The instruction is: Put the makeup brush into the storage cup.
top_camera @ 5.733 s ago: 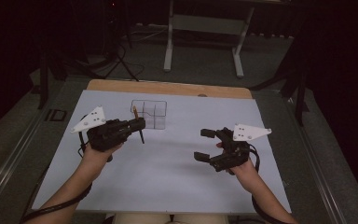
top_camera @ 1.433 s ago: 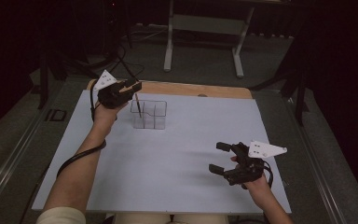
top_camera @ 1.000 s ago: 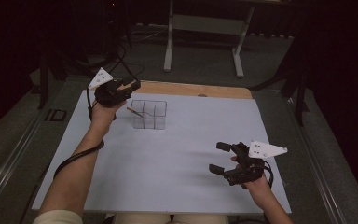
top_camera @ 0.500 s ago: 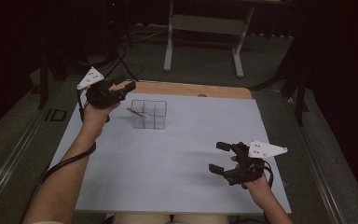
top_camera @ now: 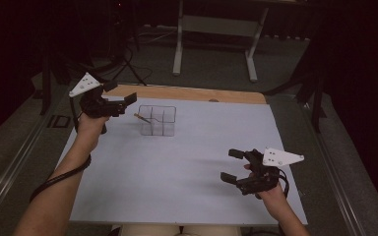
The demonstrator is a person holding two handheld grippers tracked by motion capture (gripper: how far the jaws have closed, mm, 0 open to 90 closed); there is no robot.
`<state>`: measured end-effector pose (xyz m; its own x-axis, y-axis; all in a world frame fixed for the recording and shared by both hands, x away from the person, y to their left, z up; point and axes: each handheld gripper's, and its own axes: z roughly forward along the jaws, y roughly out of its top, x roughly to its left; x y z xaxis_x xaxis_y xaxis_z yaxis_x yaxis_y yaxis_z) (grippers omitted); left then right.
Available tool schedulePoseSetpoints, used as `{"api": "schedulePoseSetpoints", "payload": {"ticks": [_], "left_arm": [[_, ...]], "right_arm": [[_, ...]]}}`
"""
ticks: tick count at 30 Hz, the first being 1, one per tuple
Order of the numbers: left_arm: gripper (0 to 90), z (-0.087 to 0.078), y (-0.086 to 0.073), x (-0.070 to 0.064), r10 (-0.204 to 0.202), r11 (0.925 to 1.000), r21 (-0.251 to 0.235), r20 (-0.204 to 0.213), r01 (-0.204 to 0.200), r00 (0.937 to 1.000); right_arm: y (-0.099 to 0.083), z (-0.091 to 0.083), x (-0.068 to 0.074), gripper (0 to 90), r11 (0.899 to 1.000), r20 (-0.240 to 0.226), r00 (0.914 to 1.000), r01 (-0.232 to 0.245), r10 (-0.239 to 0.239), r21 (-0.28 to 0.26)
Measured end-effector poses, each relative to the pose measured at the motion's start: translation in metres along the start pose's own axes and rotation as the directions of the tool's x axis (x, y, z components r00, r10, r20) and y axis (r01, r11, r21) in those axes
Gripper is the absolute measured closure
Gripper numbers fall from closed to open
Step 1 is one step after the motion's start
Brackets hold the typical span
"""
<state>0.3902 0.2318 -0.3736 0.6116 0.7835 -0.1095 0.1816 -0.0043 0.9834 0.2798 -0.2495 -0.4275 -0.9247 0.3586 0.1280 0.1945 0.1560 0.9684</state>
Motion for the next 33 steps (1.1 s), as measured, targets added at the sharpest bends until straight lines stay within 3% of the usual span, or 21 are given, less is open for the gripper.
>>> {"api": "schedulePoseSetpoints", "payload": {"ticks": [9, 21, 25, 28, 33], "left_arm": [[1.8, -0.013, 0.003, -0.008, 0.036, 0.9992, 0.021, -0.014, -0.035, 0.9993], [1.7, -0.03, 0.008, -0.021, 0.018, 0.9998, -0.001, 0.03, -0.018, 0.9994], [1.7, -0.034, 0.005, -0.026, 0.017, 0.9998, 0.006, 0.043, -0.017, 0.9989], [1.7, -0.037, 0.003, -0.03, 0.04, 0.9992, 0.003, 0.055, -0.04, 0.9977], [1.7, -0.043, -0.002, -0.033, 0.029, 0.9996, 0.001, 0.074, -0.03, 0.9968]], "right_arm": [[0.0, 0.0, 0.0, 14.9, 1.0, 0.006, 1.0, 0.0, 0.0, 0.004], [-0.001, 0.001, -0.001, 14.9, 1.0, -0.006, 1.0, -0.003, 0.003, 0.015], [-0.001, 0.001, 0.0, 14.9, 1.0, -0.006, 1.0, 0.001, -0.001, 0.012], [-0.001, 0.001, 0.0, 14.9, 1.0, -0.008, 1.0, 0.002, -0.002, 0.011], [-0.001, -0.001, 0.0, 14.9, 1.0, 0.001, 1.0, 0.003, -0.003, 0.01]]}}
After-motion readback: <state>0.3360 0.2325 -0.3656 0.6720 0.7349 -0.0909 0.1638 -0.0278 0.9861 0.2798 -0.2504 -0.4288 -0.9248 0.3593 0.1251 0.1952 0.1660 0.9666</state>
